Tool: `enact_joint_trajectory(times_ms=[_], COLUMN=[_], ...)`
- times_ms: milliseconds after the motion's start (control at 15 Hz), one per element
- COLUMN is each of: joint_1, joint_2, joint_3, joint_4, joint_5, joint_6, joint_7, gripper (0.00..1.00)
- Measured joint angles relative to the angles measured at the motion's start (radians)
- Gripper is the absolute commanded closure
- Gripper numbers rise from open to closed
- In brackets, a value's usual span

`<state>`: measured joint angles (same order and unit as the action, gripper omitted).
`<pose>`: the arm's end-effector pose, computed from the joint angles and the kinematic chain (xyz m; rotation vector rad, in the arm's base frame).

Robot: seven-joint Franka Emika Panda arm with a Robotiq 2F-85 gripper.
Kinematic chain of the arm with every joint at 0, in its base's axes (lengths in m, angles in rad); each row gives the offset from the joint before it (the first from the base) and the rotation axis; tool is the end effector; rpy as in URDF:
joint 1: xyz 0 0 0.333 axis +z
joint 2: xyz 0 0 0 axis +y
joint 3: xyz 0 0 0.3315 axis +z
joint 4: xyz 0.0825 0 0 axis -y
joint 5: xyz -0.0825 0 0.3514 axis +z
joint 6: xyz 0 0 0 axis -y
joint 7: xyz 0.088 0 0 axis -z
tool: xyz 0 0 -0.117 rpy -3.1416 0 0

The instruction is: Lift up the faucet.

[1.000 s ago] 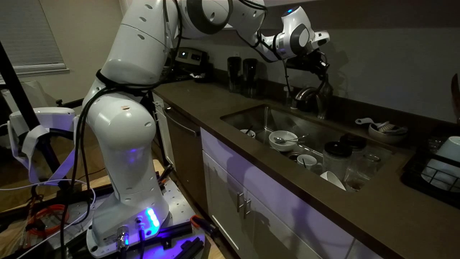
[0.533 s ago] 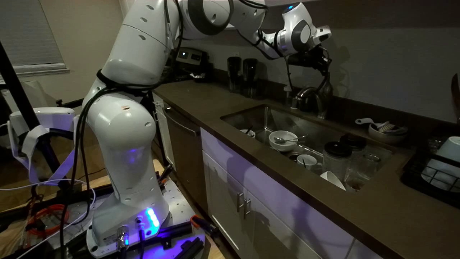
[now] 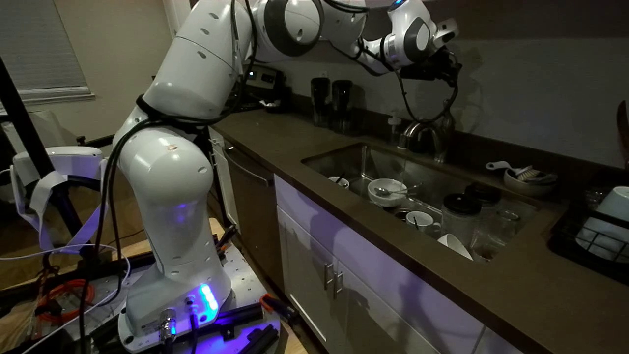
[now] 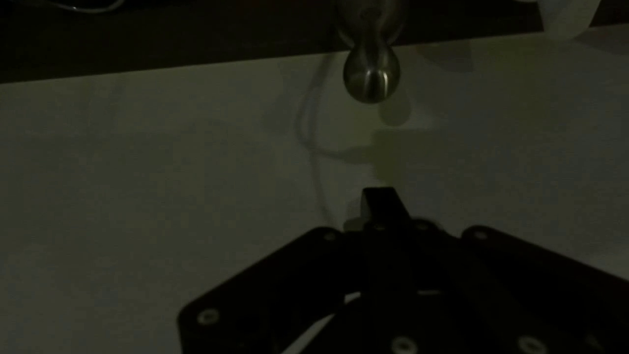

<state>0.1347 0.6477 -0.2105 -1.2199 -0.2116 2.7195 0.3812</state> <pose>0.7704 0.0041 0.5181 2.7093 -0.2758 1.2925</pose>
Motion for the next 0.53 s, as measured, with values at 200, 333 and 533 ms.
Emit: enact_joint_trajectory(times_ms=[200,333,533], joint_1=[0.001,0.001,-0.003], joint_2=[0.017,0.025,0.027], joint_3=[-0.005,-0.013,-0.006], joint_4=[0.004,0.004,-0.002], joint_5=[0.000,0.000,0.011], joint_6=[0.020,0.038,0.057], joint_7=[0.000,0.000,0.000], gripper=[1.00,1.00,1.00])
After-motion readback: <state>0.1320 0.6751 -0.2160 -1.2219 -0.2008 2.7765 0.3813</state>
